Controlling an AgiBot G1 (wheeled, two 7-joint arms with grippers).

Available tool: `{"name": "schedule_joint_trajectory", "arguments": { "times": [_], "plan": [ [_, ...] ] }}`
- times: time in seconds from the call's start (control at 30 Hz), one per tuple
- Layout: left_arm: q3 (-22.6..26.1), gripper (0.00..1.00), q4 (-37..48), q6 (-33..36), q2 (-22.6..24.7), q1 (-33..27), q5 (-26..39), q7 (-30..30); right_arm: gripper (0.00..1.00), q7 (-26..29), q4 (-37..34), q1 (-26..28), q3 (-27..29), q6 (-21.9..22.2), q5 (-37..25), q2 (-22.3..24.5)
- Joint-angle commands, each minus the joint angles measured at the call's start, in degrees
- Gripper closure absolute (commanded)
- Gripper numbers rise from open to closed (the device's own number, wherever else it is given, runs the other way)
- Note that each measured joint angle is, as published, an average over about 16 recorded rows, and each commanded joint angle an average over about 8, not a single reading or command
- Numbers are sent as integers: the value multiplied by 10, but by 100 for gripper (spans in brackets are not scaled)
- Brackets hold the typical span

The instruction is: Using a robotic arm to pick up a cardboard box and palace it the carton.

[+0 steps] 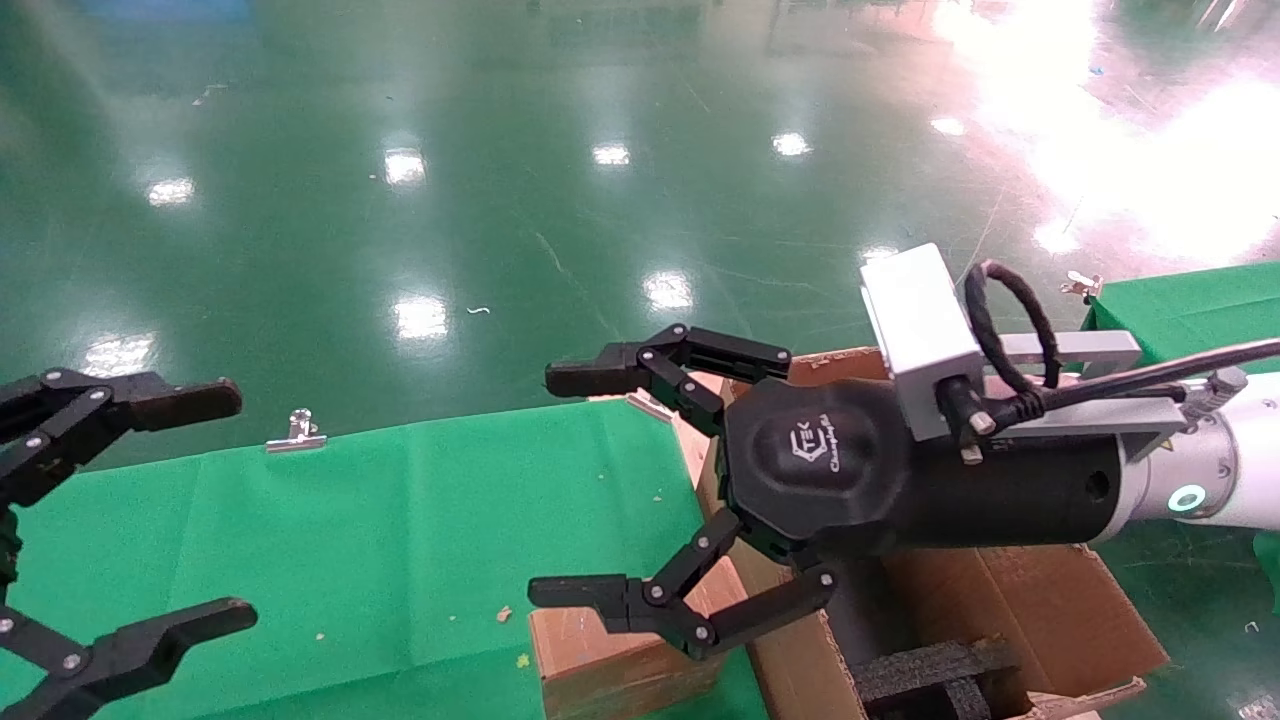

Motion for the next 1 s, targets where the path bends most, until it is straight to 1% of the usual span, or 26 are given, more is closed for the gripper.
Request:
{"name": "schedule_joint_trajectory", "arguments": {
  "times": [0.03,0.2,0.23,0.27,0.47,0.5,0.53,0.8,0.9,1.0],
  "plan": [
    [0,0,0,0,0,0,0,0,0,0,0,0,0,0,0,0],
    [0,0,0,0,0,0,0,0,0,0,0,0,0,0,0,0],
    [0,7,0,0,0,0,0,0,0,0,0,0,0,0,0,0],
    [0,18,0,0,0,0,0,0,0,0,0,0,0,0,0,0],
    [0,93,0,0,0,0,0,0,0,0,0,0,0,0,0,0],
    [0,98,0,0,0,0,0,0,0,0,0,0,0,0,0,0],
    [0,100,0,0,0,0,0,0,0,0,0,0,0,0,0,0],
    [0,100,0,0,0,0,0,0,0,-1,0,1,-1,-1,-5,2],
    [0,100,0,0,0,0,0,0,0,-1,0,5,-7,-4,-18,5],
    [0,100,0,0,0,0,0,0,0,0,-1,17,-18,-11,-45,7]
  ]
}}
